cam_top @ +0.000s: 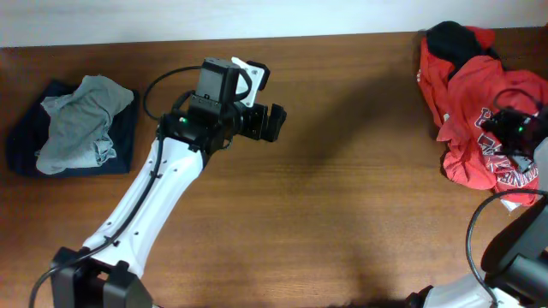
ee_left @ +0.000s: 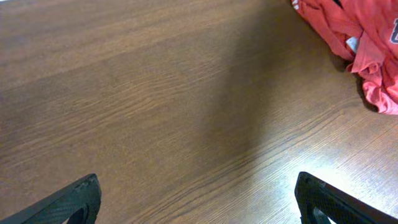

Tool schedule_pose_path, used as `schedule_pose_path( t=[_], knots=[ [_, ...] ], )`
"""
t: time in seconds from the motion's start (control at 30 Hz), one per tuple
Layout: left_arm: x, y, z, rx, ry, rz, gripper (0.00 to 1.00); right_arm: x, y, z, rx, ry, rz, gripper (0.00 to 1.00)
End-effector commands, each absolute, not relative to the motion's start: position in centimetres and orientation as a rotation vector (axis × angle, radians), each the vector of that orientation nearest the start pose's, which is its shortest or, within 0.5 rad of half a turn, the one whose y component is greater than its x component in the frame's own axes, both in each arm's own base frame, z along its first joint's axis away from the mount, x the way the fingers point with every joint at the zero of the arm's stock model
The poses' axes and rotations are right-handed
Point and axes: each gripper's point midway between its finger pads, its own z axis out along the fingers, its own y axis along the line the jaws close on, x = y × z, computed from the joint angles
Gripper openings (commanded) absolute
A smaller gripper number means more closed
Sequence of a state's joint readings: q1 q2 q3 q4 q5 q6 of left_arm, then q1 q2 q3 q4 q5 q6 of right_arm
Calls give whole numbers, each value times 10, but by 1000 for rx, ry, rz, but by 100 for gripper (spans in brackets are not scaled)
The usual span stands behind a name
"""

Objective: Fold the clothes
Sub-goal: 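Move the right gripper to the red t-shirt pile and grasp it, then lift the red t-shirt high with the right gripper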

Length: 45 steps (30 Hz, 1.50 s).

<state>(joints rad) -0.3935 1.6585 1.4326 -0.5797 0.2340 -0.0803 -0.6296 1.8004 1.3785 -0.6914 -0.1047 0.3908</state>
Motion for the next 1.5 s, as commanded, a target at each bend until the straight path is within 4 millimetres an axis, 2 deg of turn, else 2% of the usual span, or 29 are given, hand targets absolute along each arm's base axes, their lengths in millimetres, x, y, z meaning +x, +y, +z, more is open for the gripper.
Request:
schedule_pose_path(
  t=[0.0, 0.1, 0.23, 0.47, 0.6, 0.77, 0.87, 1.1, 1.47],
  knots=[
    [413, -214, 203, 471, 2374, -499, 99, 351, -255, 110, 1406, 2293, 39, 88],
    [411, -213, 200, 471, 2389, -497, 99, 338, -254, 103, 1479, 2309, 31, 88],
    [409, -212, 198, 472, 2404, -495, 99, 321, -264, 98, 1571, 2286, -13, 88],
    [405, -211, 195, 473, 2424, -492, 99, 305, -282, 91, 1639, 2232, -9, 85],
    [405, -210, 194, 473, 2428, -491, 99, 297, -285, 76, 1669, 2217, 25, 81],
    [404, -210, 194, 473, 2431, -490, 99, 300, -288, 63, 1603, 2220, 21, 74],
    [405, -208, 193, 467, 2436, -473, 99, 302, -289, 59, 1582, 2215, 13, 68],
    [404, -208, 192, 467, 2439, -471, 99, 305, -295, 56, 1542, 2201, -11, 61],
    [401, -206, 189, 467, 2456, -468, 99, 302, -293, 35, 1513, 2281, -22, 57]
  ],
)
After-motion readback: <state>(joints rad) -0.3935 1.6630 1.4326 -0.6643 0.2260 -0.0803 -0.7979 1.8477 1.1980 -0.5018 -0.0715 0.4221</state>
